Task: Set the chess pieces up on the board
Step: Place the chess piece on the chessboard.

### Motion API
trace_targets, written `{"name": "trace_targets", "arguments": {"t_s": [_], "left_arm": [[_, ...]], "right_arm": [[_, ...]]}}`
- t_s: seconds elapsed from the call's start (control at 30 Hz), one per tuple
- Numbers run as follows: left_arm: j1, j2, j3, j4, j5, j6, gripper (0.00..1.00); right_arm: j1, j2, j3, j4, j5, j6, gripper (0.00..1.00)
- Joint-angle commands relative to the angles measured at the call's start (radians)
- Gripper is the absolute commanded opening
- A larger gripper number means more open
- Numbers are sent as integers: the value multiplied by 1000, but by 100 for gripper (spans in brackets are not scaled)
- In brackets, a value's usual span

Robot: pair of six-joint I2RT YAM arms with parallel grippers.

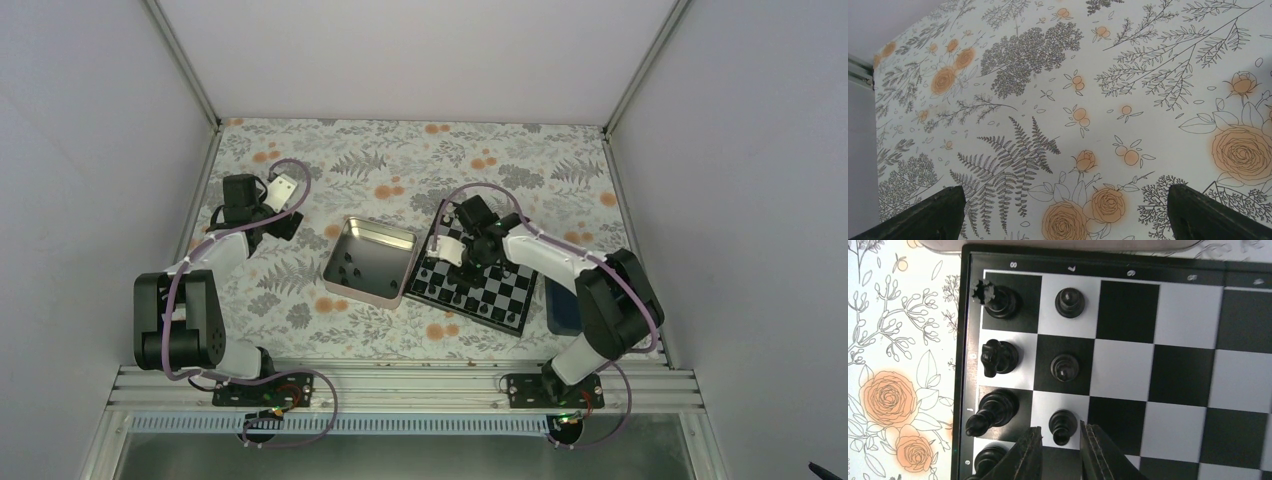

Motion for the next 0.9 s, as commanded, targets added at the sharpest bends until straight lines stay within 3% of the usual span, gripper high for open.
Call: {"name": "trace_targets", "arguments": {"t_s": [0.0,0.13,0.4,0.87], "left_arm": [[3,4,14,29,6,5,100],[3,-2,10,31,9,6,100],[3,-4,9,35,12,2,100],[3,-4,4,32,16,3,100]], "right_arm": [[7,-49,61,-27,3,-3,22],[6,-64,99,-14,39,9,23],[-3,-22,87,1,82,2,5],[-2,61,66,5,40,-16,7]]}}
